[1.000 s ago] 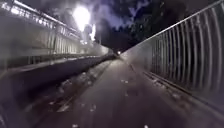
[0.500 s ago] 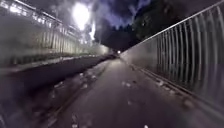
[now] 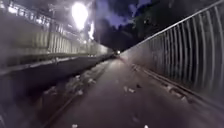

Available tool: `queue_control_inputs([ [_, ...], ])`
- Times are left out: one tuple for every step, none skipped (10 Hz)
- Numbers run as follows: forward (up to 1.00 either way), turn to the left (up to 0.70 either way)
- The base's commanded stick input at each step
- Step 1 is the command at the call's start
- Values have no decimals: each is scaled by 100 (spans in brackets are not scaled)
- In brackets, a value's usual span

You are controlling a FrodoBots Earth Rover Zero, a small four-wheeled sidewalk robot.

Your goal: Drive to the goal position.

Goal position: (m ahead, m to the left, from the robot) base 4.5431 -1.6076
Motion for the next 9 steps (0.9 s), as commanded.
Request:
queue_control_inputs([
  [70,0],
  [70,0],
  [70,0],
  [70,0],
  [70,0],
  [70,0],
  [70,0],
  [70,0],
  [70,0],
])
